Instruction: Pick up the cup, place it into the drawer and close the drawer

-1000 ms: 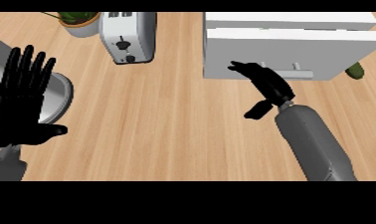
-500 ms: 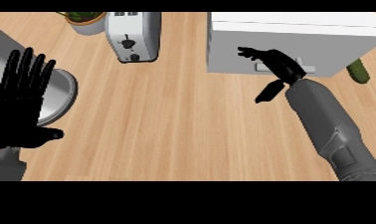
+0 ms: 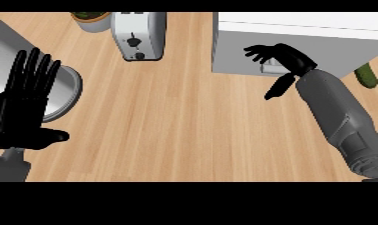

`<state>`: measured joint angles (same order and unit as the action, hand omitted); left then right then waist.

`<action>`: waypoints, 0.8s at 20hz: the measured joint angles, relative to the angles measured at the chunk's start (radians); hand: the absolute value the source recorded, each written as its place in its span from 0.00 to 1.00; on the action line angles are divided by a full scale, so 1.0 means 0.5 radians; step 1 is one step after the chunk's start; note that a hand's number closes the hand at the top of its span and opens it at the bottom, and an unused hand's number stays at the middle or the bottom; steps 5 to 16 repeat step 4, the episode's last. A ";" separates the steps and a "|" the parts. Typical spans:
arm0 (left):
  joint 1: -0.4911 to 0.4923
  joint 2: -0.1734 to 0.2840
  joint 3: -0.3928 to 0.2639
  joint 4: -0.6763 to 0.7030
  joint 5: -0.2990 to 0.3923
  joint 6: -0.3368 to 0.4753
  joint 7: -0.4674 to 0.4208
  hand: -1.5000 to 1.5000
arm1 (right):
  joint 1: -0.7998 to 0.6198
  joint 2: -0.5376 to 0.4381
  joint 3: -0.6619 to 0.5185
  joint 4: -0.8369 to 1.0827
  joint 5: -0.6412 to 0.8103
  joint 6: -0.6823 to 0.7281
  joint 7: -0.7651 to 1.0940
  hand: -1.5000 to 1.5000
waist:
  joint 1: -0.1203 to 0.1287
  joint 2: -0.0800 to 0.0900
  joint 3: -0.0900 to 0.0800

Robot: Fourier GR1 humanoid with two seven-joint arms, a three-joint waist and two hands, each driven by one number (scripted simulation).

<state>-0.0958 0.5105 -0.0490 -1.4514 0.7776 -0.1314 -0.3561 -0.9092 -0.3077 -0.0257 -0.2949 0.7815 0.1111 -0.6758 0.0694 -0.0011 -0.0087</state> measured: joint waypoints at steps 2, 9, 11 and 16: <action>-0.010 0.001 0.004 -0.006 -0.004 -0.003 0.002 0.00 | -0.011 -0.006 -0.010 0.032 -0.002 0.009 -0.019 0.00 | 0.007 -0.002 -0.001; -0.020 -0.003 0.007 0.014 -0.011 -0.007 -0.001 0.00 | -0.018 -0.007 -0.013 0.056 0.003 0.000 -0.046 0.00 | 0.007 -0.003 -0.004; -0.020 -0.003 0.007 0.014 -0.011 -0.007 -0.001 0.00 | -0.018 -0.007 -0.013 0.056 0.003 0.000 -0.046 0.00 | 0.007 -0.003 -0.004; -0.020 -0.003 0.007 0.014 -0.011 -0.007 -0.001 0.00 | -0.018 -0.007 -0.013 0.056 0.003 0.000 -0.046 0.00 | 0.007 -0.003 -0.004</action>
